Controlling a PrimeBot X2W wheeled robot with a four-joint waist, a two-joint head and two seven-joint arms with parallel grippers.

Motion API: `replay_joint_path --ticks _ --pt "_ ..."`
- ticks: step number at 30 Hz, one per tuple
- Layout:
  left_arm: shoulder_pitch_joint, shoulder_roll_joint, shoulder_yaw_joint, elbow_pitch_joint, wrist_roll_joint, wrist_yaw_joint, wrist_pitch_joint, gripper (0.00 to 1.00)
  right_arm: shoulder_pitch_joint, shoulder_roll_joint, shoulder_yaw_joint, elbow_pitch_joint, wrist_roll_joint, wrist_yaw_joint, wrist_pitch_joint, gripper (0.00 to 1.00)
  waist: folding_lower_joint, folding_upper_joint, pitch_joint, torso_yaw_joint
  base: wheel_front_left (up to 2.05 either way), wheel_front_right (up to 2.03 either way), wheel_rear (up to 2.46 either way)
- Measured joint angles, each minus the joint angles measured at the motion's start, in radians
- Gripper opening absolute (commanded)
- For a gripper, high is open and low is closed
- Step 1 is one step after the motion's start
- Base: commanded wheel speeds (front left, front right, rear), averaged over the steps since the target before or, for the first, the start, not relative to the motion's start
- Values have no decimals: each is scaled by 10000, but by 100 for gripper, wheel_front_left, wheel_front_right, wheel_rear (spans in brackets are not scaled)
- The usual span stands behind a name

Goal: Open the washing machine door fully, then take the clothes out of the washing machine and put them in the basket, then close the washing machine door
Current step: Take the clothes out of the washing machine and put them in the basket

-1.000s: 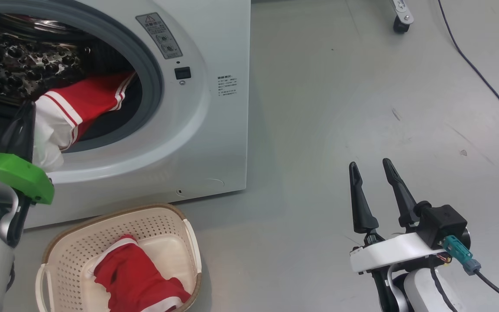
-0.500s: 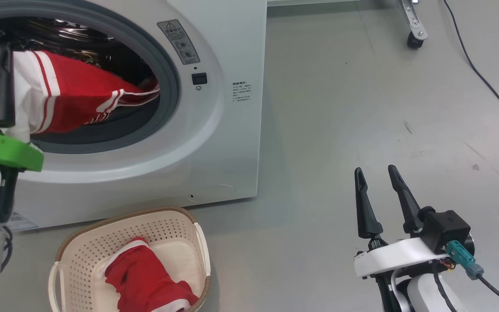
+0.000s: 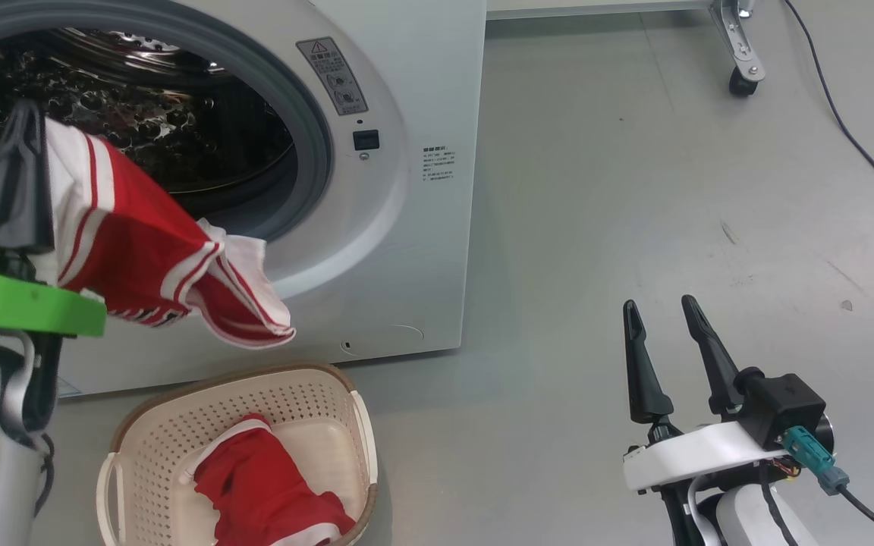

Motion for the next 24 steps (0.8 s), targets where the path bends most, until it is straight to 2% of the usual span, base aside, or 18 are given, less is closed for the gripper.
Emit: replay_joint_path --ticks 10,24 --pt "1890 25 -326 593 -15 -4 2 0 190 15 58 27 -40 86 0 100 0 0 162 7 0 0 0" --pt "3283 21 -1434 1471 -13 -146 328 0 174 35 242 54 -169 194 0 100 0 0 605 -97 0 0 0"
